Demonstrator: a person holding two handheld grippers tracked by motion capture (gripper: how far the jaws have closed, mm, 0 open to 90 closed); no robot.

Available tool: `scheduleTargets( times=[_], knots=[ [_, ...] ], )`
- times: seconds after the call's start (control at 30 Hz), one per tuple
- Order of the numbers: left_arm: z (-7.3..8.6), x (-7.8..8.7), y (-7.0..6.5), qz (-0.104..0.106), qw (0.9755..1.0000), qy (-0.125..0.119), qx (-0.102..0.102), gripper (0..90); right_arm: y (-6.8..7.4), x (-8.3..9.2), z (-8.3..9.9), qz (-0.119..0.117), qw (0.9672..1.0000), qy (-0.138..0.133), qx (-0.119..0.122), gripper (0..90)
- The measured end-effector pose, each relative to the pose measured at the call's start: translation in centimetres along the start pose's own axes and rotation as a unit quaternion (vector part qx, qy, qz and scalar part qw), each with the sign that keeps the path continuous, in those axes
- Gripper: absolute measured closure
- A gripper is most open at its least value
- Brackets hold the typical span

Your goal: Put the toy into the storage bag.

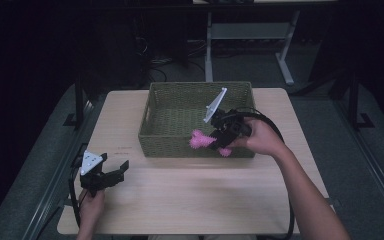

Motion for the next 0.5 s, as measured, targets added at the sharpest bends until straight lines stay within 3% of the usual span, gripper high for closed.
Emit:
scheduleTargets(
  times=[0.43, 0.5],
  knots=[
    [0.0, 0.0, -0.1, 0.001, 1.0, -0.001, 0.0, 13.9, -3.0, 1.0, -0.9, 0.005, 0.9998, -0.004, -0.021, 58.3],
    [0.0, 0.0, -0.1, 0.001, 1.0, -0.001, 0.001, 13.9, -3.6, 0.9, -0.8, 0.01, 0.9996, 0.007, -0.025, 58.3]
  ],
)
Point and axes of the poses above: each handheld gripper's, and its own axes: x roughly backward along the jaws, z roughly out of its underside, y roughly to its left, the point moved 4 cm from there along -x, roughly forward along the jaws, and after that the axes turned 9 degrees about -y, right-handed, at the moved point
